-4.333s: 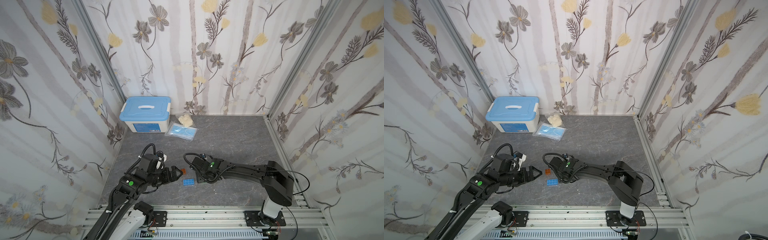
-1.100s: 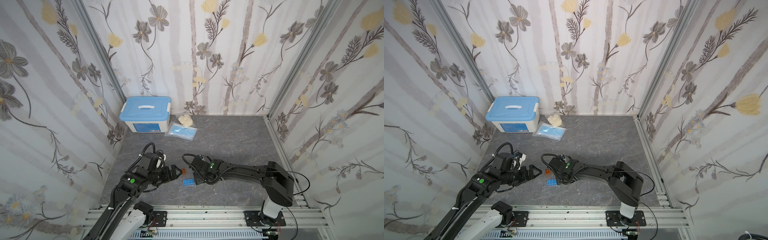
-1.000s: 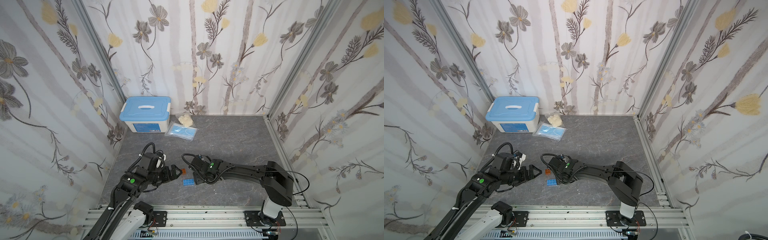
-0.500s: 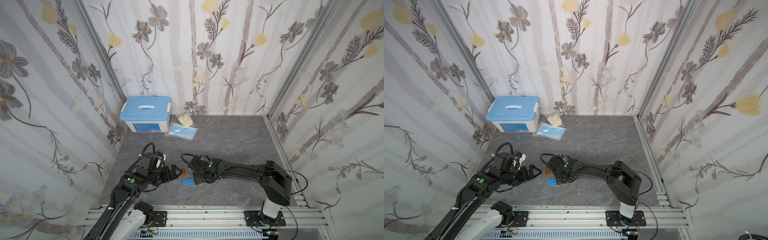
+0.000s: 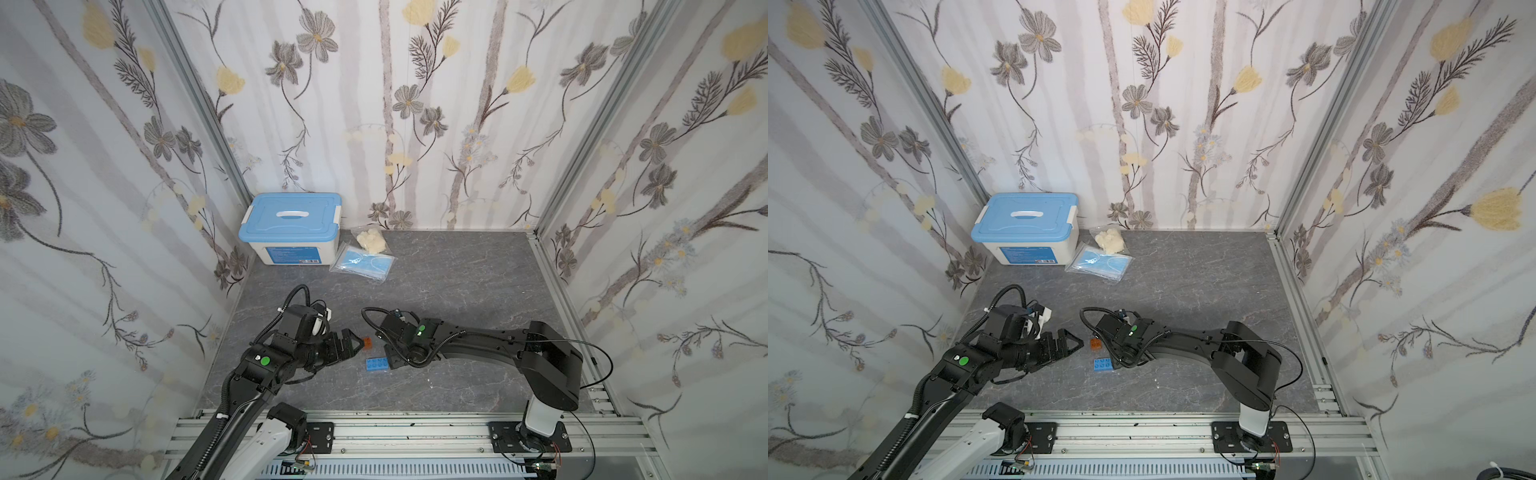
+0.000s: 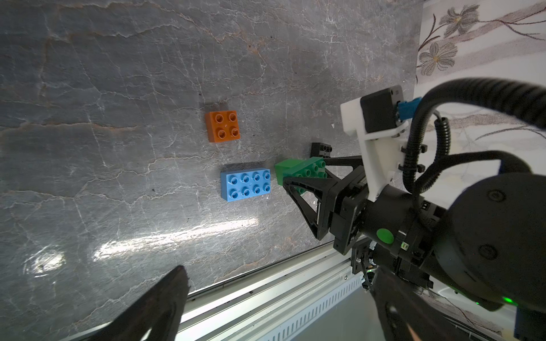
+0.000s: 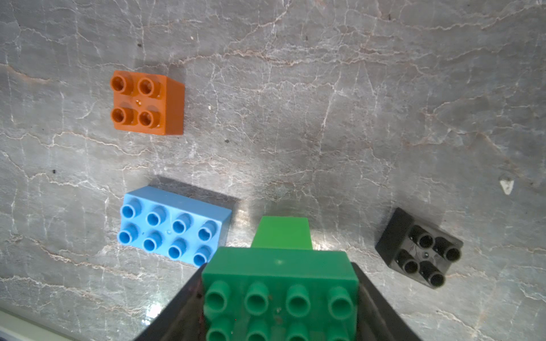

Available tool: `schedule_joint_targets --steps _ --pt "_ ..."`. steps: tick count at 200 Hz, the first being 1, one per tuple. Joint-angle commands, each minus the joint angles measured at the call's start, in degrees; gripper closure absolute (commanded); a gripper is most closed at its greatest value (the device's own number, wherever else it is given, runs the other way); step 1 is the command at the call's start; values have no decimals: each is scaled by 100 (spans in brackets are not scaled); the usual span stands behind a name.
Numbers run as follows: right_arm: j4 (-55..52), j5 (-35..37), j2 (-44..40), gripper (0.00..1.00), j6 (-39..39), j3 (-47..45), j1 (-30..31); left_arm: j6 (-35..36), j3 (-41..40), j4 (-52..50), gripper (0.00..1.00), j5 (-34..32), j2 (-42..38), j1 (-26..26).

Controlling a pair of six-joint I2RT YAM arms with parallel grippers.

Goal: Assemble the letter f with lego
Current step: Move the lego brick at the center of the board.

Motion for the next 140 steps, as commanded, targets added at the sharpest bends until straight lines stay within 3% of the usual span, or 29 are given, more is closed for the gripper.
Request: schedule_joint_targets --steps 1,140 --pt "-333 -379 253 37 18 -128 -21 23 13 70 0 -13 8 15" --pt "-666 -366 13 37 -285 221 -417 25 8 81 0 8 38 199"
